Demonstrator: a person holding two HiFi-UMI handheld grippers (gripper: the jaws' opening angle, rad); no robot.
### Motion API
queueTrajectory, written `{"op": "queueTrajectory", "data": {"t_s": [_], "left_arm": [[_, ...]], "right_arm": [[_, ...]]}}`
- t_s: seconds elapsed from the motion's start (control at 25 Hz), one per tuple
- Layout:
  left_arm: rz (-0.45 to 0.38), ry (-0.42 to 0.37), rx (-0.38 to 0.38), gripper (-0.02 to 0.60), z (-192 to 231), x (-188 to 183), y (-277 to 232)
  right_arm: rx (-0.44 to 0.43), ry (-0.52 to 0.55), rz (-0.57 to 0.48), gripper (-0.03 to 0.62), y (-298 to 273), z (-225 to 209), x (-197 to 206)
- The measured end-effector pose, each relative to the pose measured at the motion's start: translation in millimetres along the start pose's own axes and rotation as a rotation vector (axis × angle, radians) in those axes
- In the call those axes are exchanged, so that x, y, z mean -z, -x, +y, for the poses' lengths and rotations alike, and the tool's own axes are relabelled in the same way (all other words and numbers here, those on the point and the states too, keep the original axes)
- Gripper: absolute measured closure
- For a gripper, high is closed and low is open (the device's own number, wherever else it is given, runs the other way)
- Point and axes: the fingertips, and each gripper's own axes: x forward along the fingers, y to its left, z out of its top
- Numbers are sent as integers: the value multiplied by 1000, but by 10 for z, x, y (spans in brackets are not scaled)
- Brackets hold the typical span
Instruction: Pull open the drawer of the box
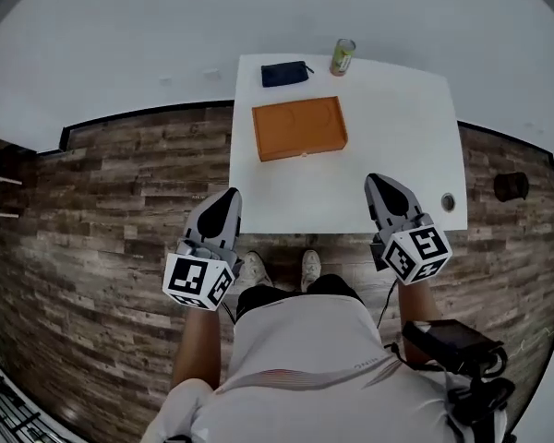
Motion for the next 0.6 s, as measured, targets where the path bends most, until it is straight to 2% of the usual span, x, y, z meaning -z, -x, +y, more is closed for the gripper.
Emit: {"op": "queueTrajectory", "data": {"t_s": [0.12, 0.24, 0.6], "left_arm": [[12, -4, 51, 571, 166, -59, -155], [31, 9, 77, 571, 260, -17, -213], [77, 46, 53, 571, 361, 179, -112]], "right_arm": [[67, -42, -1, 595, -22, -16, 57], [90, -51, 11, 595, -118, 32, 118], [20, -31, 116, 595, -658, 162, 494]]}}
